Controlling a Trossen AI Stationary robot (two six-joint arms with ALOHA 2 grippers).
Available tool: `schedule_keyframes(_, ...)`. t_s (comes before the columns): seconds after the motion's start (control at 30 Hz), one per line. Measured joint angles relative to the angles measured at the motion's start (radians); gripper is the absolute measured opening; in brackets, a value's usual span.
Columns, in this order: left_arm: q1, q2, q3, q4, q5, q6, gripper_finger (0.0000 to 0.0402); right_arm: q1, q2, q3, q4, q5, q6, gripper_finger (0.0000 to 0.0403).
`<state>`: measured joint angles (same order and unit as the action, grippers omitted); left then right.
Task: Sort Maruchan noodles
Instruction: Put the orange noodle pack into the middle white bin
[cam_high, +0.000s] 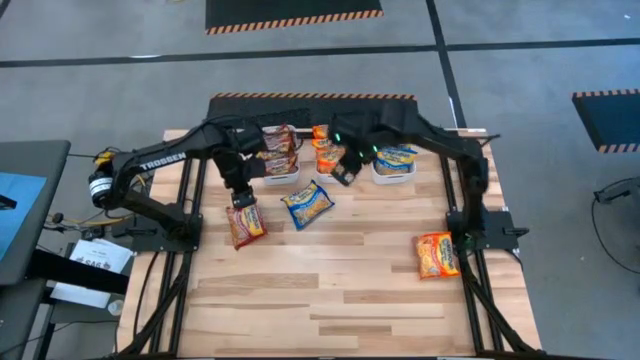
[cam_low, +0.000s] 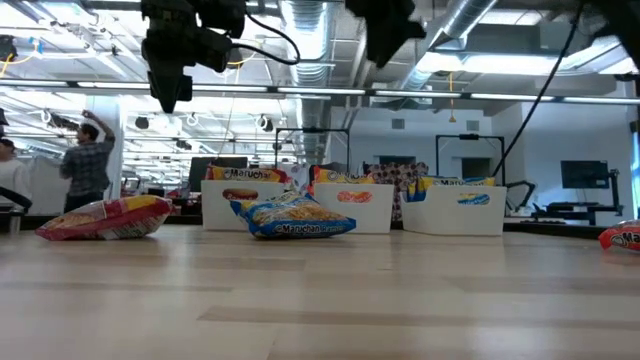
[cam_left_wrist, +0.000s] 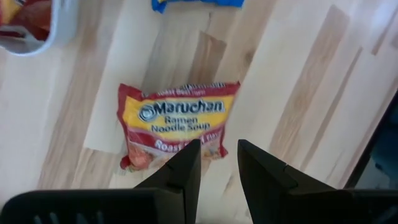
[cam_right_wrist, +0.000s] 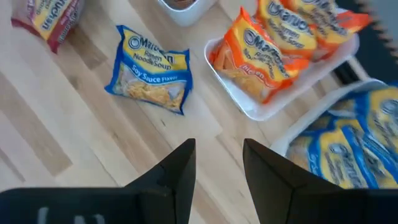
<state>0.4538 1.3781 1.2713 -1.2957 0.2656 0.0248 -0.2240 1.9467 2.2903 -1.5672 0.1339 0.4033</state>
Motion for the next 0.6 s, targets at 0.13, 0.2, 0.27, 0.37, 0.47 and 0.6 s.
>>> schedule_keyframes(0.13,-0.025,0.000,0.000,-0.035,-0.001,0.035,0.0091,0.117,-0.103,-0.174,-0.004,0.130,0.169,0.0159)
schedule_keyframes(0.2,-0.034,0.000,0.000,-0.041,-0.001,0.045,0.0091,0.164,-0.157,-0.284,-0.004,0.142,0.292,0.0159)
schedule_keyframes(0.27,-0.043,0.000,0.000,-0.044,-0.001,0.052,0.0091,0.209,-0.222,-0.399,-0.003,0.144,0.416,0.0159)
schedule_keyframes(0.37,-0.055,0.000,0.000,-0.042,0.002,0.070,0.0091,0.278,-0.309,-0.563,-0.007,0.144,0.599,0.0159)
schedule_keyframes(0.47,-0.061,0.000,0.000,-0.028,0.003,0.071,0.0091,0.345,-0.371,-0.711,-0.004,0.106,0.772,0.0159)
schedule_keyframes(0.6,-0.062,0.000,0.000,-0.025,0.010,0.071,0.0091,0.431,-0.408,-0.848,-0.006,0.035,0.912,0.0159)
